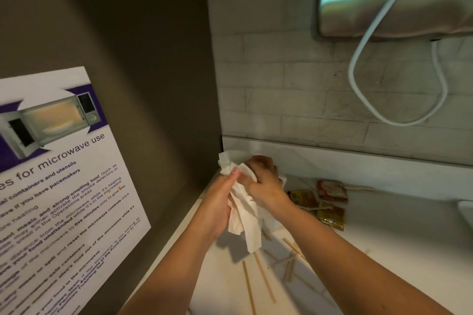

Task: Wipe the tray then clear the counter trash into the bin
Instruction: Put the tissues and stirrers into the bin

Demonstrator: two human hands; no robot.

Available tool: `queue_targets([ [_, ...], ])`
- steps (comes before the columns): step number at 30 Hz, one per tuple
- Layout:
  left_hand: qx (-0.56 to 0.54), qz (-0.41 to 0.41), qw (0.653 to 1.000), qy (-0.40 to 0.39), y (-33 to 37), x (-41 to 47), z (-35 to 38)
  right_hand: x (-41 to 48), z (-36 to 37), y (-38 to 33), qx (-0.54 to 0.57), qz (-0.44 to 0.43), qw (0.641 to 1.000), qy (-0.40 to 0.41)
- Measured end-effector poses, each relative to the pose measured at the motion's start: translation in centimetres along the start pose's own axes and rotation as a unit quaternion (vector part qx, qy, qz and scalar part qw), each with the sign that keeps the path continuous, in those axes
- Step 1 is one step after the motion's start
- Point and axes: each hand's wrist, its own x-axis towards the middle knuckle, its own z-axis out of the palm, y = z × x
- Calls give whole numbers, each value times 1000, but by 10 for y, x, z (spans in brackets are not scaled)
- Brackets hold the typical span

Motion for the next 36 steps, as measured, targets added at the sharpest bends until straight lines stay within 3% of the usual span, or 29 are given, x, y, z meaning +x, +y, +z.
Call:
queue_targets([
  [5,42,41,998,-18,1,-21,9,-23,-10,-2,184,26,981,-46],
  [9,62,37,997,-15,1,-38,13,-39,-13,1,254,79,962,-67],
  [20,60,42,996,55,-21,-87,30,-92,-32,10,252,137,940,-187],
  [29,101,46,992,61,-41,-124,53,-143,-54,24,208,104,964,-132],
  [36,147,105,984,-3,-61,-150,65,-193,-71,27,239,117,962,-69],
])
